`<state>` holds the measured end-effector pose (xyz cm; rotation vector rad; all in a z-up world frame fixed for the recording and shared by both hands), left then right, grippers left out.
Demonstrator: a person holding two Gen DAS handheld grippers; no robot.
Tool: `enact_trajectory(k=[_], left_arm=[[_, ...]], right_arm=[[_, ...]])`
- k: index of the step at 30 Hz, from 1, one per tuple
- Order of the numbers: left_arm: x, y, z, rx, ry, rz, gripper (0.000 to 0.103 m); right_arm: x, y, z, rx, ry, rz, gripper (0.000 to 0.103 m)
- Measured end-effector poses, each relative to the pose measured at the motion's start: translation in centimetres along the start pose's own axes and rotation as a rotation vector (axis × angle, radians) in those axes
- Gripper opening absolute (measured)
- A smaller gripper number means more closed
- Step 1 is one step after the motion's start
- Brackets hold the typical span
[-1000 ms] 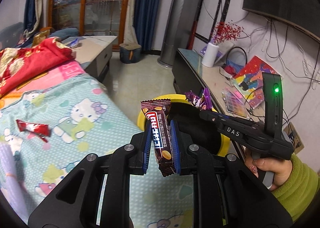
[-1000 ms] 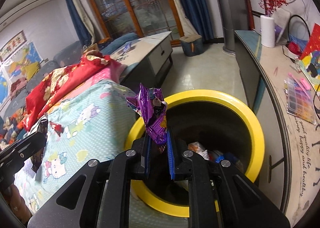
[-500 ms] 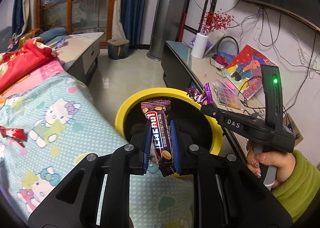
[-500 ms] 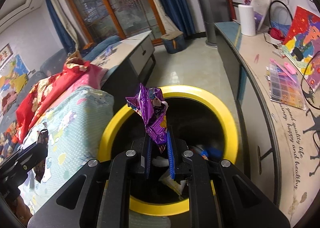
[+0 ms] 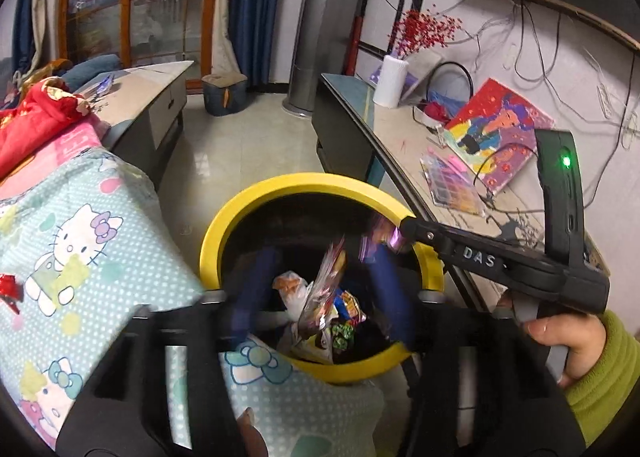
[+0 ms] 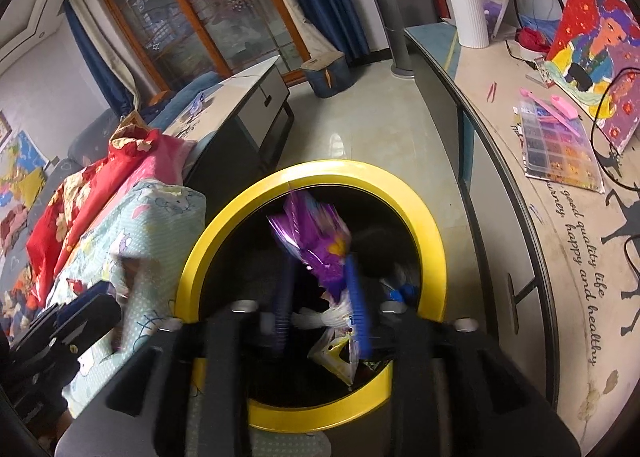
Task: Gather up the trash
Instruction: 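Open both grippers over the bin to drop the chocolate bar and wrapper, then move both grippers back over the bed toward the mesh net and red wrapper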
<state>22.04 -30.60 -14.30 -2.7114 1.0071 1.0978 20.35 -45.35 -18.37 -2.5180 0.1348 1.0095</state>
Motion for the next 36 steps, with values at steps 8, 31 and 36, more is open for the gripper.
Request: enact_trajectory(k=[8, 31, 36], left_arm=[[-1.7, -1.0, -0.4, -0.016, 0.040, -0.031, 0.092], [-9.8, -7.3, -1.2, -0.100, 0.202, -0.209, 0.092], [-11.5, -8.6, -1.1, -0.110, 0.227, -0.241, 0.092]], right_arm=[[-0.9, 0.3, -0.8, 0.012, 0.051, 0.022, 0.047], [-3.6, -7.5, -1.3, -0.164, 0.146, -0.062, 0.060], [-3.8, -10.3, -0.7, -0.216, 0.139, -0.103, 0.061]])
Point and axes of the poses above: each gripper's, at about its wrist camera, not at the fingertips, and x roughly the way its jaws point, y to its right, z to its underside, the point moved 10 cm from there along x, roughly the way its jaws point, and after that the axes turned 2 degrees about z, right-handed, at the moved point
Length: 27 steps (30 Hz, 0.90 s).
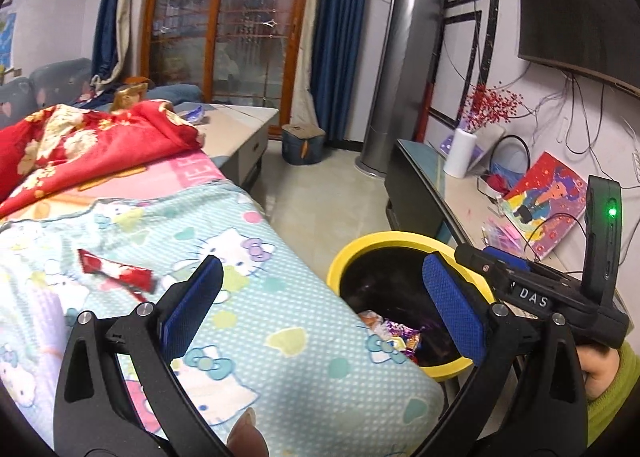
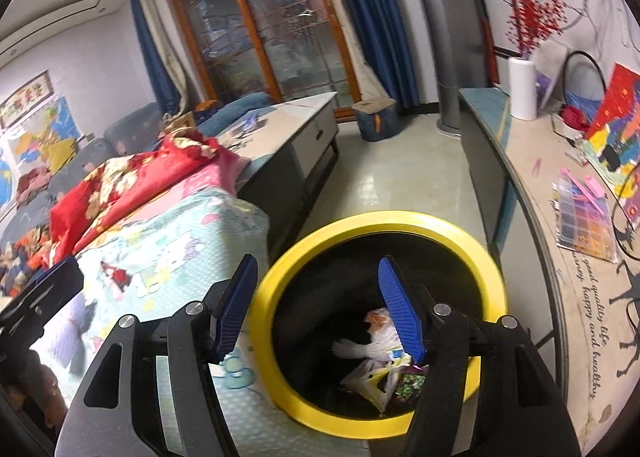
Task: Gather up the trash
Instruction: 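Move both grippers back over the bed toward the mesh net and red wrapper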
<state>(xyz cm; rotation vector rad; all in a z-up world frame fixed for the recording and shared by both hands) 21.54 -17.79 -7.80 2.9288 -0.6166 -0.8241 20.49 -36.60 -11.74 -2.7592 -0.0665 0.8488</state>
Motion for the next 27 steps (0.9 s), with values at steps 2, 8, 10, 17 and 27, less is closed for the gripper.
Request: enact_trajectory(k=[2, 8, 10, 17, 27], left_arm=[[-0.5, -0.7, 0.0, -0.007, 0.009, -0.014, 0.092], [-2.1, -3.7, 0.5, -0.030, 0.024, -0.073, 0.092], [-2.7, -5.1, 0.6, -0.050, 0.026, -0.100, 0.092], [-5.0, -9.7, 0.6, -0.109, 0.050, -0.183, 0.092], [-7.6, -15.5, 1.5, -0.182, 0.057, -0.277, 0.092]], right_arm=[[0.0, -1.3, 0.0, -0.019, -0.004, -0.019, 0.063], [0.7, -5.4, 0.4, -0.092, -0.025, -0.075, 0.064], [1.0, -6.9, 0.5, -0.117, -0.035, -0.096, 0.064], [1.9, -12.0, 0.9, -0.201, -0.059, -0.179, 0.064], [4.5, -20.2, 2.1, -0.295, -0.141, -0.320, 0.064]])
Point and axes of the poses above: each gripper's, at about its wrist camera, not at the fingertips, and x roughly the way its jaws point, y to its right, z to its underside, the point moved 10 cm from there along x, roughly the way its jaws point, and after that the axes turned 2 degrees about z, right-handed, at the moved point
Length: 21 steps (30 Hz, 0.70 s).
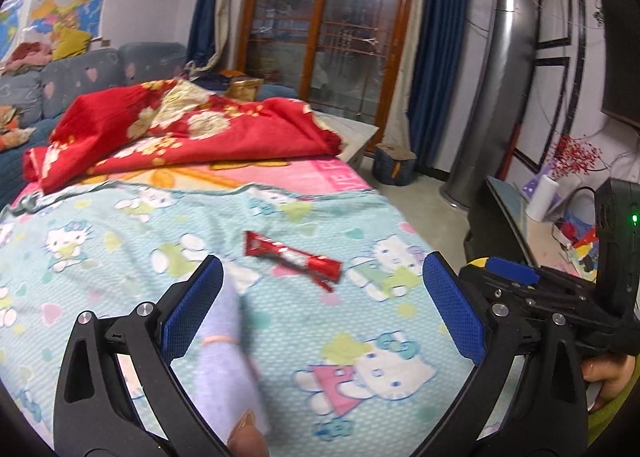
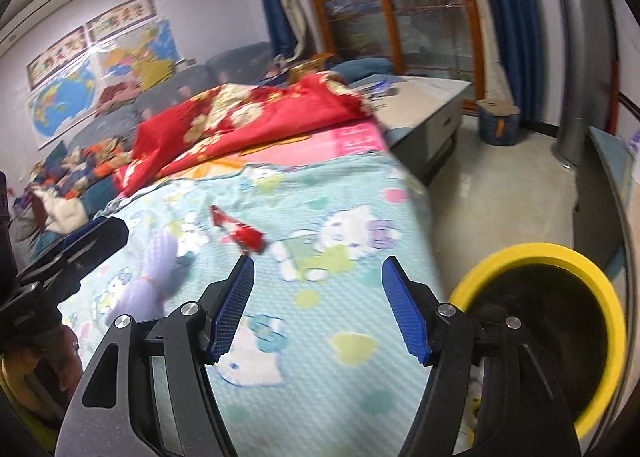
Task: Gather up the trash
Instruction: 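Move both grippers back over the bed toward the mesh net and red wrapper, then grasp the lavender mesh net with the left gripper while the right grasps the red candy wrapper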
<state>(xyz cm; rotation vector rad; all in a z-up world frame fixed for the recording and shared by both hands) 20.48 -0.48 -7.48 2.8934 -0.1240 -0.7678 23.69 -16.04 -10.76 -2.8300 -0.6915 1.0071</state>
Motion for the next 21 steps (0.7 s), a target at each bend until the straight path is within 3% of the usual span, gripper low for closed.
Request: enact_trajectory(k=[11, 19, 21], left_arm=[[0.1, -6.2, 3.5, -0.051, -0.125, -0.058, 0.092], [1.3, -7.1, 7.6, -0.124, -0.239, -0.032, 0.092], [1.7, -6.9, 8.2, -0.124, -0.260, -0.024, 0.087]], right_arm=[[7.0, -5.5, -1.0, -0.146, -0.110, -0.056, 0.064], [12.7, -7.8, -0.6, -0.247, -0.197, -0.025, 0.064], [13.8, -7.9, -0.5, -0.253, -0.217, -0.013, 0.064]])
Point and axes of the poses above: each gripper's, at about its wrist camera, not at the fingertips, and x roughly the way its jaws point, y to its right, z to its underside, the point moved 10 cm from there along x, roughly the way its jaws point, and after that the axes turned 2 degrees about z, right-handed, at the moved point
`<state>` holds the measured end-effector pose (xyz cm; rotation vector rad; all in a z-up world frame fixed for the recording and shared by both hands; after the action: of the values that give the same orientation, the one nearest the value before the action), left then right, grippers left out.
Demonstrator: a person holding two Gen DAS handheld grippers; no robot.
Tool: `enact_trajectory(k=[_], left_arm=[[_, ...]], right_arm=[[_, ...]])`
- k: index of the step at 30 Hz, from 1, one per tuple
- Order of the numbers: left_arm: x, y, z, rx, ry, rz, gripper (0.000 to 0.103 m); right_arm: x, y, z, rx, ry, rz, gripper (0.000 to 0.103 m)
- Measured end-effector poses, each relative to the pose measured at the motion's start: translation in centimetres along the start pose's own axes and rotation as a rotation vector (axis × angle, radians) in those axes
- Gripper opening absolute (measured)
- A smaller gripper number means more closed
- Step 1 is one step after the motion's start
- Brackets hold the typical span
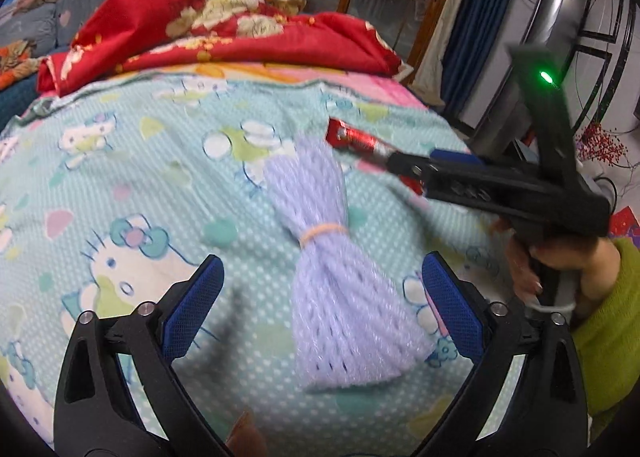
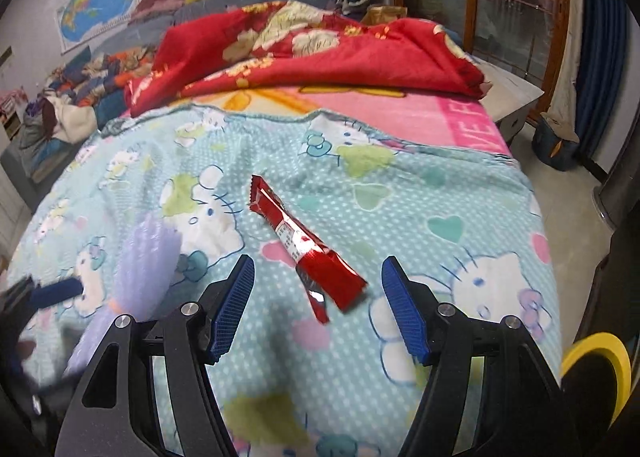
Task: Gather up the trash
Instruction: 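Grasp the lavender mesh net with the left gripper while the right grasps the red candy wrapper, then carry the mesh net and red wrapper with both grippers over the bin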
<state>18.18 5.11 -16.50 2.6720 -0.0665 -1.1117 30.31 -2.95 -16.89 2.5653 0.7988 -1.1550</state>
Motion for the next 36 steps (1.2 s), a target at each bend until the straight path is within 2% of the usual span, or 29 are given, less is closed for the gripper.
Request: enact_trajectory(k=[2, 4, 7, 10, 11, 13, 15, 17, 21, 36], left_arm=[[0.4, 0.1, 0.4, 0.004, -0.018, -0.001, 0.084], [0.7, 0.3, 0.9, 0.009, -0.032, 0.000, 0.081], [1.3, 0.5, 1.6, 0.018, -0.057, 0.002, 0.076], [1.6, 0.6, 2.0, 0.032, -0.066, -0.012, 0.072], [1.6, 0.5, 2.0, 0.032, -0.066, -0.014, 0.068], [1.6, 0.3, 2.0, 0.030, -0.062, -0.024, 0.058], [1.6, 0.3, 2.0, 0.027, -0.065, -0.015, 0.036], [1.6, 0.5, 2.1, 0.031, -0.066, -0.009, 0.029], [1.4, 1.5, 1.8, 0.041, -0.058, 0.029, 0.025], [-0.2, 6.2, -0.2, 0.090, 0.006, 0.105, 0.025]], right_arm=[[1.1, 0.0, 0.1, -0.005, -0.027, 0.010, 0.063], [2.0, 0.0, 0.4, 0.000, -0.046, 0.011, 0.058], [2.3, 0.4, 0.6, 0.024, -0.049, 0.019, 0.046], [1.9, 1.0, 0.8, 0.060, -0.038, 0.006, 0.027], [1.7, 1.3, 1.0, 0.073, -0.033, 0.001, 0.023], [1.2, 1.7, 1.4, 0.108, -0.024, -0.014, 0.019], [0.7, 1.9, 1.7, 0.129, -0.015, -0.018, 0.018], [-0.1, 2.2, 2.1, 0.153, -0.001, -0.024, 0.018], [-1.8, 2.8, 2.7, 0.195, 0.030, -0.031, 0.018], [-8.7, 6.4, 5.5, 0.310, 0.136, -0.014, 0.018]])
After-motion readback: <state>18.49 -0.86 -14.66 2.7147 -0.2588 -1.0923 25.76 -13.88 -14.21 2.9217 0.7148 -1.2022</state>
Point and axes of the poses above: each gripper's, at about its wrist camera, not at the fingertips, and x roughly the way its jaws point, y to its right, z to its underside, the point moved 10 cm from there along x, roughly the way its jaws point, and after that the axes turned 2 degrees about z, right-handed, at the moved point
